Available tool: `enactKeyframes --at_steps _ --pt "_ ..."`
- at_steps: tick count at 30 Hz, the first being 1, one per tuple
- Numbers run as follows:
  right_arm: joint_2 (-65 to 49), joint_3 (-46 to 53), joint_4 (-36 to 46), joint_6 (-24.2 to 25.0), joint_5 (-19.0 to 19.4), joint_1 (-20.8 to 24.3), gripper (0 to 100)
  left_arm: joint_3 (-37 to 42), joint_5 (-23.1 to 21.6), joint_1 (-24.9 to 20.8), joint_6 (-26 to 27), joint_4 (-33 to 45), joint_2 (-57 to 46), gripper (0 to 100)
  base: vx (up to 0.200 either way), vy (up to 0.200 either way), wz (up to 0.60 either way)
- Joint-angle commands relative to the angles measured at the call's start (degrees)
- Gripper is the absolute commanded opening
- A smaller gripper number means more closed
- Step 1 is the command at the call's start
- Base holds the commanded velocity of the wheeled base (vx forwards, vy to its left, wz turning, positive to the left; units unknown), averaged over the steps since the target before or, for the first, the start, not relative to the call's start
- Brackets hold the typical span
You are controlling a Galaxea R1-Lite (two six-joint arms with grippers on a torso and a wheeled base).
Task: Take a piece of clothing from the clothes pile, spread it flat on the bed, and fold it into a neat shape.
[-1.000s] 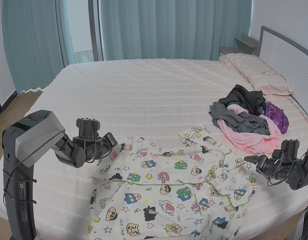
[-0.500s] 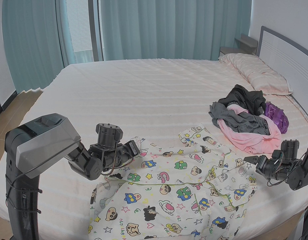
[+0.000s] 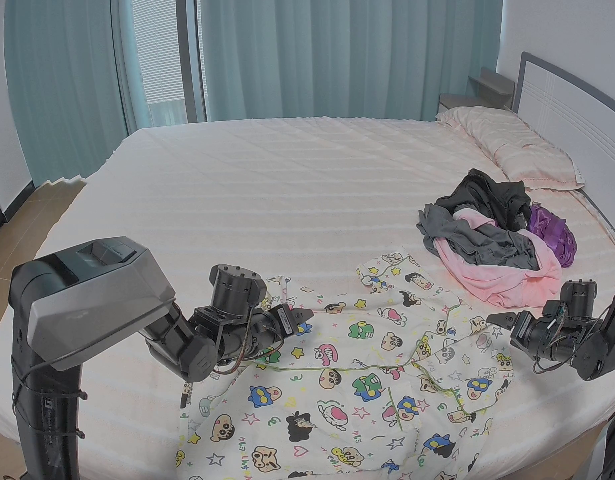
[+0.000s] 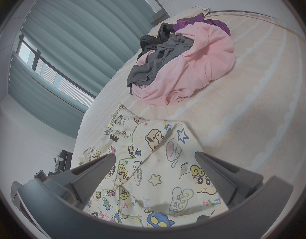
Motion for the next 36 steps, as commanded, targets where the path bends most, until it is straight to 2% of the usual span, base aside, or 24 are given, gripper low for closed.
enactKeyframes --at_steps 1,11,15,21,26,29,36 --pt "0.22 0.0 0.0 0.0 -0.01 -0.01 100 3.4 0.04 -1.82 -0.12 -0.89 -3.94 100 0.0 0.0 0.0" --pt "-0.05 0.0 0.0 0.0 -0.01 -0.18 100 10.16 0.13 -3.4 -2.49 -5.28 -12.02 100 0.0 0.0 0.0" --pt "-0.05 0.0 0.0 0.0 -0.01 -0.18 100 10.34 0.31 -1.38 -2.4 -5.37 -13.6 100 0.0 0.0 0.0" --pt "-0.13 0.0 0.0 0.0 -0.01 -0.18 100 6.91 1.36 5.83 -2.4 -4.84 -12.9 100 0.0 0.0 0.0" --pt "0.04 0.0 0.0 0.0 -0.01 -0.18 100 2.69 4.62 10.05 -2.4 -4.76 -7.28 100 0.0 0.0 0.0" --pt "0.04 0.0 0.0 0.0 -0.01 -0.01 100 0.23 6.2 11.45 -2.49 -4.67 -3.59 100 0.0 0.0 0.0" --pt "0.22 0.0 0.0 0.09 -0.01 -0.01 100 -3.55 5.93 12.42 -2.66 -0.54 1.34 100 0.0 0.0 0.0"
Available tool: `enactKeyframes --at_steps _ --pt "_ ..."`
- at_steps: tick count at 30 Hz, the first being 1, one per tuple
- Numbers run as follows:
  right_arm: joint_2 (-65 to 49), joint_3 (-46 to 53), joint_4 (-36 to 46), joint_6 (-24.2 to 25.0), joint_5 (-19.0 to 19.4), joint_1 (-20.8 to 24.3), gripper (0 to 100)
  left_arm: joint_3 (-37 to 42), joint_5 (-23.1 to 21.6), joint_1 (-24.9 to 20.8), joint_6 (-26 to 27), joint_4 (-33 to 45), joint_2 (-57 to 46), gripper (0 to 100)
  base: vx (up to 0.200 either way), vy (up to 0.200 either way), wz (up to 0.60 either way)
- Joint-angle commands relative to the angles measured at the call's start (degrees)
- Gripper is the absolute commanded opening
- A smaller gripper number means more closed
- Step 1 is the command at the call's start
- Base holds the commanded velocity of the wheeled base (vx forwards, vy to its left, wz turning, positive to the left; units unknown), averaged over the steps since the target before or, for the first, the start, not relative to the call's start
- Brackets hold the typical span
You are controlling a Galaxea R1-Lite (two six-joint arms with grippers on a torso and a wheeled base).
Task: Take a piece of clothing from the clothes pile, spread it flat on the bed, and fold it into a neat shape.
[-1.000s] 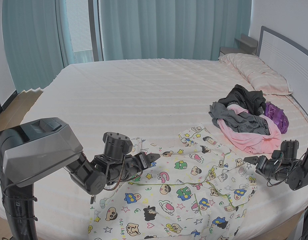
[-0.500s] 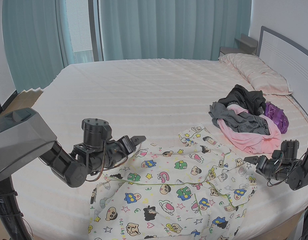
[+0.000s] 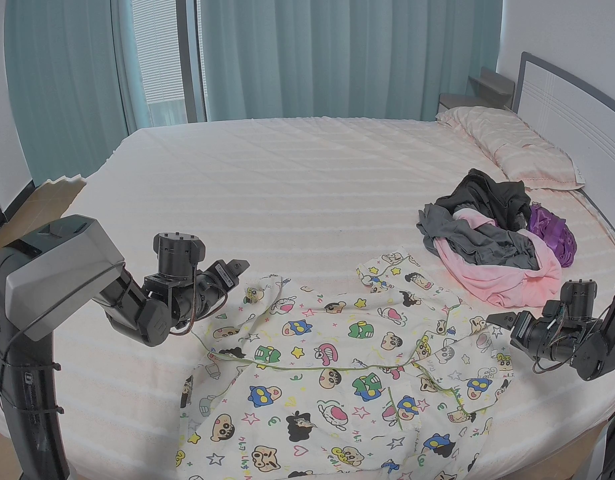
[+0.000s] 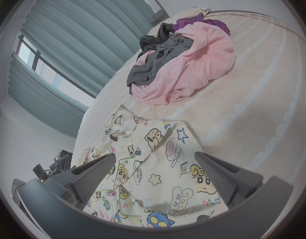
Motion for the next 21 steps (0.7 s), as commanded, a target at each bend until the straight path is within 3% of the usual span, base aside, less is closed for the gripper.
enactKeyframes --at_steps 1,13,21 --pt "0.19 0.0 -0.03 0.03 0.01 0.04 100 -2.12 -0.11 0.71 -0.18 1.29 4.53 100 0.0 0.0 0.0" --pt "0.11 0.09 -0.03 0.03 0.1 0.04 100 8.42 -0.29 -4.39 -0.79 1.03 -1.97 100 0.0 0.0 0.0" --pt "-0.16 0.53 -0.11 -0.06 0.1 0.04 100 15.81 0.06 -7.64 0.53 -4.07 -5.23 100 0.0 0.0 0.0"
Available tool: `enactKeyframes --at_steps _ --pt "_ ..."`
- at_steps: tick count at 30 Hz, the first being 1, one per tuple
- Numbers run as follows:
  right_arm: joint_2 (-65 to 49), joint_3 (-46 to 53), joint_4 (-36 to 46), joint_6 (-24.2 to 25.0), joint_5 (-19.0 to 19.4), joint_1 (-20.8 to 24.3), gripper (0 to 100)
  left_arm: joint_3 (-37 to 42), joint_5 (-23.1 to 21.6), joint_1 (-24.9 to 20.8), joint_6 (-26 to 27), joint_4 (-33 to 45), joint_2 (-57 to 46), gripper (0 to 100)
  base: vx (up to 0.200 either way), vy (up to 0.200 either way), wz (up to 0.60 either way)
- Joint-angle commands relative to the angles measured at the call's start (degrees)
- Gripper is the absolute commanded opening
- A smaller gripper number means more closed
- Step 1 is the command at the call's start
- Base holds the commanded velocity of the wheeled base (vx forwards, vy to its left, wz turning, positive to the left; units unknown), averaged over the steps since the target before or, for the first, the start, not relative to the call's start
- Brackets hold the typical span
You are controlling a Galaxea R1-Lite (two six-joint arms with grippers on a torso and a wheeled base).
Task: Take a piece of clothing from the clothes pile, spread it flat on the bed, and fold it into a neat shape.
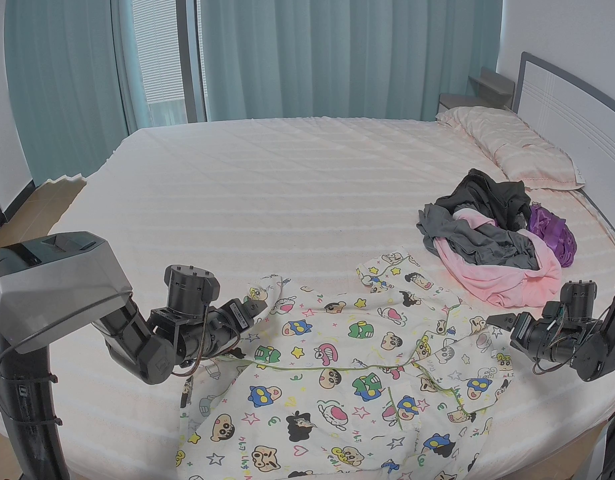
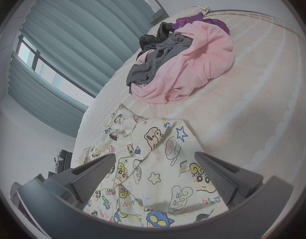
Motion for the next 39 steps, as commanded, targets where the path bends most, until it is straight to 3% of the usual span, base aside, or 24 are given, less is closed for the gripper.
enactKeyframes --at_steps 1,20,28,32,39 --pt "-0.16 0.2 -0.06 -0.03 0.01 -0.01 100 3.71 0.1 -2.24 0.96 -0.79 -2.67 100 0.0 0.0 0.0" --pt "-0.25 0.2 -0.06 -0.03 0.01 -0.01 100 10.66 0.54 -9.09 1.31 -4.13 -2.67 100 0.0 0.0 0.0" --pt "-0.25 0.2 -0.06 -0.03 0.01 -0.01 100 10.39 3.35 -9.97 1.31 -4.22 -3.73 100 0.0 0.0 0.0" --pt "-0.25 0.11 -0.06 -0.03 0.01 -0.01 100 10.13 3.61 -8.48 0.78 -4.13 -8.3 100 0.0 0.0 0.0" --pt "-0.25 0.2 -0.06 -0.03 0.01 0.08 100 3.89 3.0 0.93 0.7 -2.37 -10.32 100 0.0 0.0 0.0"
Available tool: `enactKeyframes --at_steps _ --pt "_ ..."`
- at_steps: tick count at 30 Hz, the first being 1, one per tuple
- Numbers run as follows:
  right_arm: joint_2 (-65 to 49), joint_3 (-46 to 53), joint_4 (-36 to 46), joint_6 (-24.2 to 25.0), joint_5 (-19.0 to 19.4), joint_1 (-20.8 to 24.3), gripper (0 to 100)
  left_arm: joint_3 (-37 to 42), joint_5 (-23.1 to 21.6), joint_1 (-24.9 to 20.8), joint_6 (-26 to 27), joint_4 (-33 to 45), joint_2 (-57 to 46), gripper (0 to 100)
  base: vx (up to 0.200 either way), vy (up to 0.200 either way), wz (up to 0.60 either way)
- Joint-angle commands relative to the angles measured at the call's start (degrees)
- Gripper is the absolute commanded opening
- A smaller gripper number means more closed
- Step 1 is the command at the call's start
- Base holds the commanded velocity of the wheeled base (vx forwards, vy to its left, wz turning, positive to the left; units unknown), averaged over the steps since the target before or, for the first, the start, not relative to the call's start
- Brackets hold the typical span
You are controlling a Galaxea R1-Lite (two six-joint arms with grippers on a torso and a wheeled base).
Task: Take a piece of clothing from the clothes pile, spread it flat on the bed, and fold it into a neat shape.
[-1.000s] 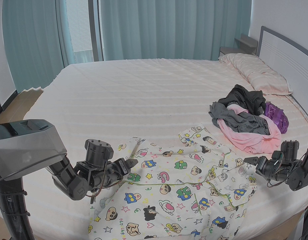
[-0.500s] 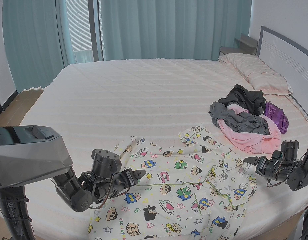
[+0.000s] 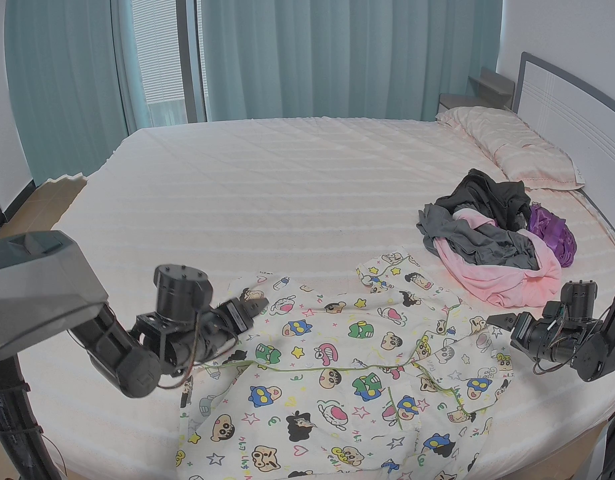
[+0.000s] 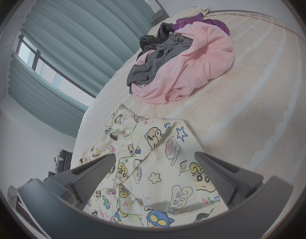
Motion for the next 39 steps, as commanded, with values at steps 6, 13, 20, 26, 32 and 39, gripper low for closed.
enactKeyframes --at_steps 6,13,20,26,32,39 --pt "0.06 0.12 -0.02 0.09 0.04 0.51 100 -16.69 -3.01 14.2 -0.28 10.64 3.04 100 0.0 0.0 0.0" --pt "0.24 0.12 -0.02 0.09 0.04 0.68 100 -20.3 -10.66 17.63 -0.81 11.69 9.9 100 0.0 0.0 0.0" --pt "0.41 0.12 -0.02 0.09 0.04 0.68 100 -23.81 -15.41 17.8 -2.83 14.42 14.47 100 0.0 0.0 0.0" --pt "0.41 0.12 -0.02 0.09 0.04 0.68 100 -24.87 -16.81 17.36 -4.85 15.38 14.91 100 0.0 0.0 0.0" --pt "0.41 0.12 -0.02 0.09 0.04 0.68 100 -24.34 -16.64 16.92 -4.59 16.18 15.44 100 0.0 0.0 0.0" --pt "0.41 0.12 -0.02 0.0 0.04 0.77 100 -24.07 -16.99 15.25 -4.85 18.46 15.0 100 0.0 0.0 0.0"
